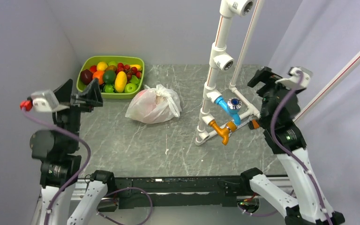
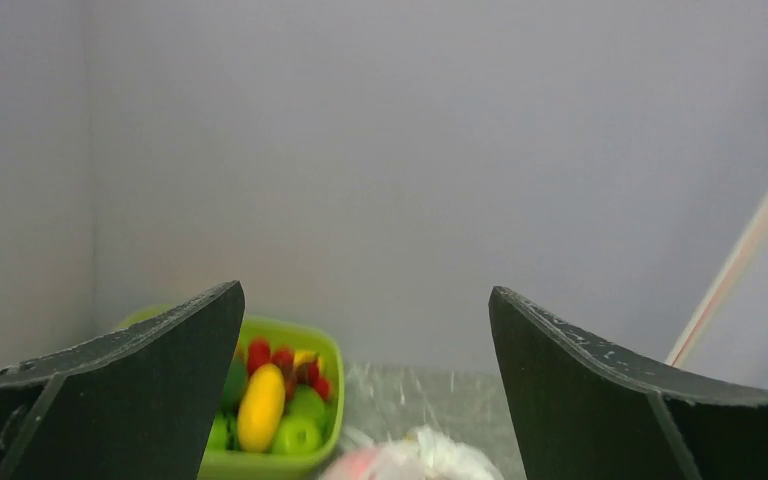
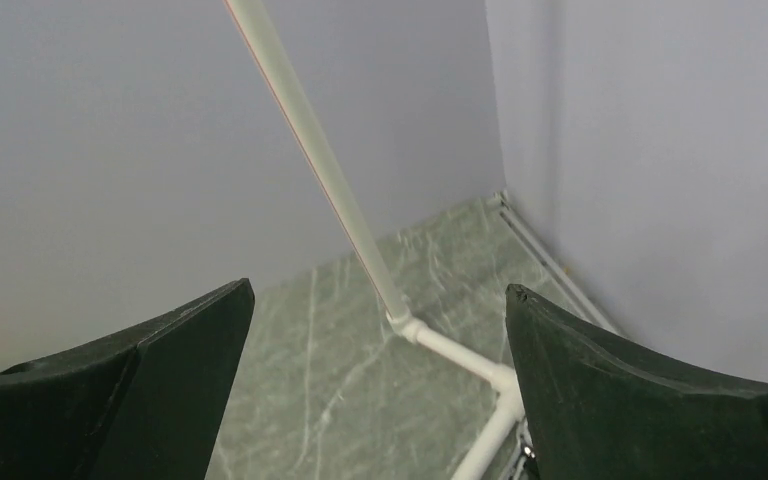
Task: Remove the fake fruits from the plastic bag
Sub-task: Move the plastic bag to the center of the board.
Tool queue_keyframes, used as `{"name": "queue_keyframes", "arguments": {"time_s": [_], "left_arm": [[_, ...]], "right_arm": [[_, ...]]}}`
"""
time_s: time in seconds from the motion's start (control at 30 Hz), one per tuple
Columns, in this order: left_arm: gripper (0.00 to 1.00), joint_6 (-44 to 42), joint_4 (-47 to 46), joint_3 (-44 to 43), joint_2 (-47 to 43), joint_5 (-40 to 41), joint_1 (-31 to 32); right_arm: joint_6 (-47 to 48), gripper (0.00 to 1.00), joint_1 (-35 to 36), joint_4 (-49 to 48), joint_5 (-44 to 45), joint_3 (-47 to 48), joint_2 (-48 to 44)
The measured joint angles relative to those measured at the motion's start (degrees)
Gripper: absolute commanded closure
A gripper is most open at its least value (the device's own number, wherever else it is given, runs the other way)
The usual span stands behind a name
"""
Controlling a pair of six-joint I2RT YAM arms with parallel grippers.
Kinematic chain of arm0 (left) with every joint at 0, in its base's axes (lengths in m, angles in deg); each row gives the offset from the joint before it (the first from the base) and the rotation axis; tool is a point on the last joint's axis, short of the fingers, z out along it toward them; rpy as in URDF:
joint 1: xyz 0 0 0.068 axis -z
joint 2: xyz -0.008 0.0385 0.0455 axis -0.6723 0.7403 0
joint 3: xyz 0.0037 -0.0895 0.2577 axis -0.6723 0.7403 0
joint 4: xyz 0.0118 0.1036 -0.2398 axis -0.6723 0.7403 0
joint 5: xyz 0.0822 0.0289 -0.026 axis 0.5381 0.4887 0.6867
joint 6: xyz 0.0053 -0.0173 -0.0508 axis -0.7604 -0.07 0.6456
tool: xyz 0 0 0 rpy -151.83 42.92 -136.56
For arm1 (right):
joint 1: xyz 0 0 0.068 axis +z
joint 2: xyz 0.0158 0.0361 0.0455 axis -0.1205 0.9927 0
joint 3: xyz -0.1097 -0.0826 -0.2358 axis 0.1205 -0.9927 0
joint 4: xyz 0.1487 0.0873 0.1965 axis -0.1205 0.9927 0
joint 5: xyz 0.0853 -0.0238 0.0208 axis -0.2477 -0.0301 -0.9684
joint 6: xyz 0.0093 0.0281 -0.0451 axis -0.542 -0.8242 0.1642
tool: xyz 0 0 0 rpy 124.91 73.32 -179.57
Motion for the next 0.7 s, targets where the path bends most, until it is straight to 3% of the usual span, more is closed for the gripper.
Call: {"name": "queue_keyframes", "arguments": {"time_s": [0.13,0.3,0.57,0.7], "left_arm": [[0.01,8.1,15.2,-8.2,7.5,8.8,-0.1],[0.01,10.1,25.0,-11.8,13.3,8.0,-0.2],[0.01,11.4,26.4,-0.9,13.7,3.0,-2.0],[0.01,11.3,25.1,1.0,19.6,-5.7,-6.1]], "right_arm": [[-1.0,0.00,-1.2,0.3,-1.3,-2.3,4.9],[-2.7,0.00,-6.7,-0.9,-9.2,-9.2,6.8],[-6.8,0.00,-14.4,-1.6,-25.4,-10.6,18.1],[-8.9,0.00,-16.0,-2.1,-33.8,-10.6,23.4]]}}
